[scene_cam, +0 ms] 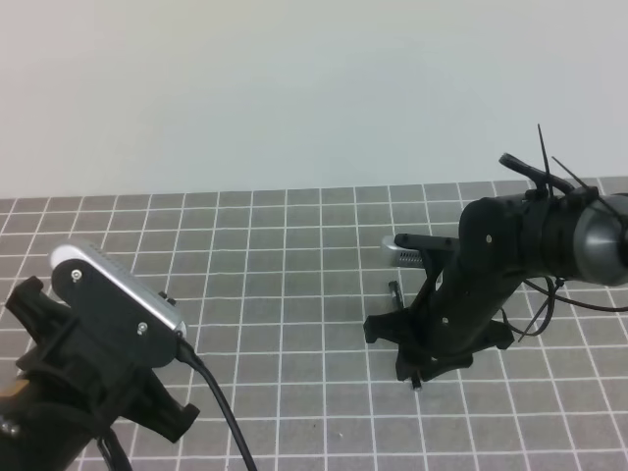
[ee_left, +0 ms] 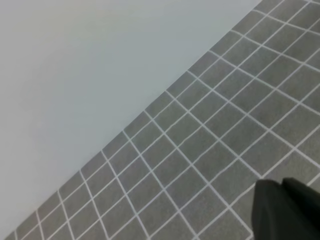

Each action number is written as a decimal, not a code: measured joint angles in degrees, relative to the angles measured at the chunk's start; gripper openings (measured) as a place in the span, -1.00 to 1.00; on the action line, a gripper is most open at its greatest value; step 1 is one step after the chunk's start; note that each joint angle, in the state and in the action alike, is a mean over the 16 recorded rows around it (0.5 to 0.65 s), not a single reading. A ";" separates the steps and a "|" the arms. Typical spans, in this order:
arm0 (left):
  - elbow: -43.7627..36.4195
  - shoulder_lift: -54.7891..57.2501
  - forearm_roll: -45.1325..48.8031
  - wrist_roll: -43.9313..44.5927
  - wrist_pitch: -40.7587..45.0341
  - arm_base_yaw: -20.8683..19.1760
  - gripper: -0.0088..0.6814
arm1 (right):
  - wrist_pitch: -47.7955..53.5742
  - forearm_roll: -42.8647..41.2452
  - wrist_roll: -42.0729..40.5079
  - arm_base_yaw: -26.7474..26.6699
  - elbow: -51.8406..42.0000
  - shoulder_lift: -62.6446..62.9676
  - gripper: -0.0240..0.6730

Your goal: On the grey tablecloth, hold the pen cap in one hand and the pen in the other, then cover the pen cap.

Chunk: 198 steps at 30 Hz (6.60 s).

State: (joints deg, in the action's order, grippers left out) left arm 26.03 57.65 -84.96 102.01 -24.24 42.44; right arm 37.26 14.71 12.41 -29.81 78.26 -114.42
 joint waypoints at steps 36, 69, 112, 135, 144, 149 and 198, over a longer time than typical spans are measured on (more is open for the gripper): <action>0.00 0.00 3.60 -0.78 2.42 -0.06 -0.98 | 4.62 -17.94 -9.64 -1.93 -19.24 53.57 -0.92; 0.00 0.00 4.20 -0.88 10.79 -0.10 -0.98 | -8.98 -21.89 -10.79 -2.14 -53.75 84.74 -0.92; 0.00 0.00 3.96 -0.88 11.34 -0.10 -0.98 | -21.00 -20.94 -12.03 19.67 -70.45 107.43 -0.93; 0.00 -0.07 3.85 -1.01 11.38 -0.10 -0.98 | -20.17 -20.03 -11.13 22.66 -77.83 115.54 -0.92; 0.00 -0.10 3.85 -1.01 11.38 -0.10 -0.98 | -20.15 -20.03 -11.09 22.66 -77.83 115.54 -0.92; 0.00 -0.10 3.85 -1.01 11.38 -0.10 -0.98 | -20.13 -20.03 -11.09 22.66 -77.83 115.54 -0.92; 0.81 -35.38 -13.00 -20.30 32.81 -36.04 -0.98 | -20.03 -20.03 -11.09 22.66 -77.83 115.41 -0.92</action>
State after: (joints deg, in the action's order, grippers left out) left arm 26.84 22.27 -97.97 81.72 8.57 6.40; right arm 17.23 -5.32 1.32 -7.15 0.44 0.98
